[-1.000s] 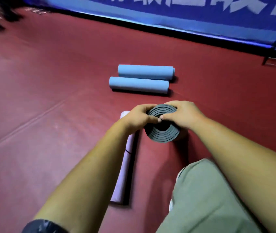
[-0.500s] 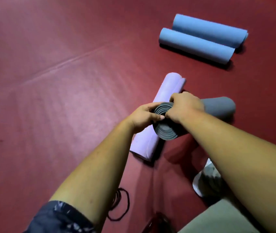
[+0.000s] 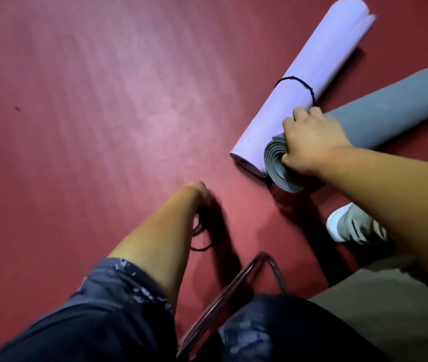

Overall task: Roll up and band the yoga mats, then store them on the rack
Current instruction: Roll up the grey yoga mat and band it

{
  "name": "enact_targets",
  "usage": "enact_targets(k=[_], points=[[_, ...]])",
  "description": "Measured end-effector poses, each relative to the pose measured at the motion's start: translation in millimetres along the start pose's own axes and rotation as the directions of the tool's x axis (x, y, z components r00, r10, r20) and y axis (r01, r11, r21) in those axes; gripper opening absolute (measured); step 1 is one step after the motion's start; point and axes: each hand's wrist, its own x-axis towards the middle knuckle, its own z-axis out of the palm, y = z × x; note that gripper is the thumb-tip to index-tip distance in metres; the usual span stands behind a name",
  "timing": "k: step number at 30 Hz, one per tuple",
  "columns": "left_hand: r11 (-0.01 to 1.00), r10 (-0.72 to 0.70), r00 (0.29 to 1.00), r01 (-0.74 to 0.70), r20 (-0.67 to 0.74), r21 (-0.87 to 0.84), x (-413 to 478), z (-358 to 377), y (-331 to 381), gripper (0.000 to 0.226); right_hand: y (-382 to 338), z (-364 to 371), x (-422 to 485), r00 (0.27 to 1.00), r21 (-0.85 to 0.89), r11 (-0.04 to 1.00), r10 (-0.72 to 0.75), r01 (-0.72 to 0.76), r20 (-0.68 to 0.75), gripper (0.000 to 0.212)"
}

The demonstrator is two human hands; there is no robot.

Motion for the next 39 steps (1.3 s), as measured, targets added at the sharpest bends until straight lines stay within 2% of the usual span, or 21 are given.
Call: enact_targets(k=[2, 7, 9, 10, 11, 13, 15, 18, 22, 24, 26, 30, 32, 36, 39], points=[[0.979, -0.030, 0.989, -0.001, 0.148, 0.204, -5.8, 15.7, -1.4, 0.038, -2.9, 3.5, -0.5, 0.999, -0.040, 0.998, -0.045, 0.045, -0.001, 0.053], [0.978, -0.087, 0.963, 0.033, 0.254, 0.208, -2.7, 43.5, 14.8, 0.035, -3.6, 8.7, -1.3, 0.997, -0.052, 0.995, -0.080, 0.081, 0.013, 0.051], [0.977, -0.099, 0.976, 0.058, 0.192, 0.207, 18.9, 55.6, 8.8, 0.057, -2.7, 9.8, -0.6, 0.997, -0.050, 0.996, -0.076, 0.077, 0.017, 0.051], [0.984, -0.126, 0.984, 0.107, 0.129, 0.144, 37.4, 63.1, 2.9, 0.060, -2.6, 9.9, 0.0, 0.997, -0.047, 0.996, -0.074, 0.075, 0.016, 0.051], [0.984, -0.161, 0.984, 0.155, 0.071, 0.085, 68.0, 71.1, -4.7, 0.055, -2.9, 10.1, 0.5, 0.997, -0.043, 0.996, -0.074, 0.074, 0.016, 0.051], [0.977, -0.205, 0.977, 0.202, -0.053, -0.063, 42.1, 57.7, -1.2, 0.043, -3.2, 9.7, 1.7, 0.997, -0.041, 0.997, -0.071, 0.072, 0.017, 0.051], [0.962, -0.211, 0.958, 0.169, -0.194, -0.213, 21.3, 46.9, 1.3, 0.035, -2.0, 8.5, 2.2, 0.997, -0.047, 0.997, -0.068, 0.069, 0.021, 0.050], [0.919, -0.265, 0.922, 0.152, -0.284, -0.363, 8.9, 32.1, 3.6, 0.033, -0.1, 5.8, 1.6, 0.998, -0.047, 0.997, -0.058, 0.059, 0.027, 0.048], [0.910, -0.239, 0.912, 0.091, -0.333, -0.404, -6.2, -0.2, 12.9, 0.037, 4.9, -2.9, -2.2, 0.999, -0.023, 0.999, -0.034, 0.035, 0.033, 0.043], [0.880, -0.207, 0.915, 0.020, -0.346, -0.474, -16.8, -18.1, 23.9, 0.028, 9.5, -9.1, -5.8, 0.999, 0.006, 1.000, 0.001, -0.001, 0.032, 0.044], [0.801, -0.189, 0.925, -0.048, -0.329, -0.597, -31.9, -34.4, 38.3, 0.014, 14.7, -16.6, -10.4, 0.998, 0.054, 0.997, 0.054, -0.056, 0.030, 0.044], [0.608, -0.138, 0.937, -0.174, -0.319, -0.774, -70.0, -63.7, 74.6, 0.012, 32.5, -35.4, -25.0, 0.977, 0.224, 0.952, 0.211, -0.208, 0.013, 0.041], [0.570, -0.065, 0.940, -0.240, -0.334, -0.786, -93.5, -71.7, 98.3, 0.013, 49.6, -45.6, -37.1, 0.959, 0.310, 0.913, 0.282, -0.264, -0.012, 0.041], [0.487, 0.135, 0.934, -0.353, -0.330, -0.799, -138.7, -79.9, 151.3, 0.015, 93.2, -72.9, -64.6, 0.933, 0.405, 0.873, 0.343, -0.272, -0.112, 0.032], [0.465, 0.189, 0.908, -0.418, -0.374, -0.781, -168.3, -87.8, 196.7, 0.013, 132.9, -92.0, -89.2, 0.901, 0.445, 0.844, 0.403, -0.299, -0.158, 0.033]])
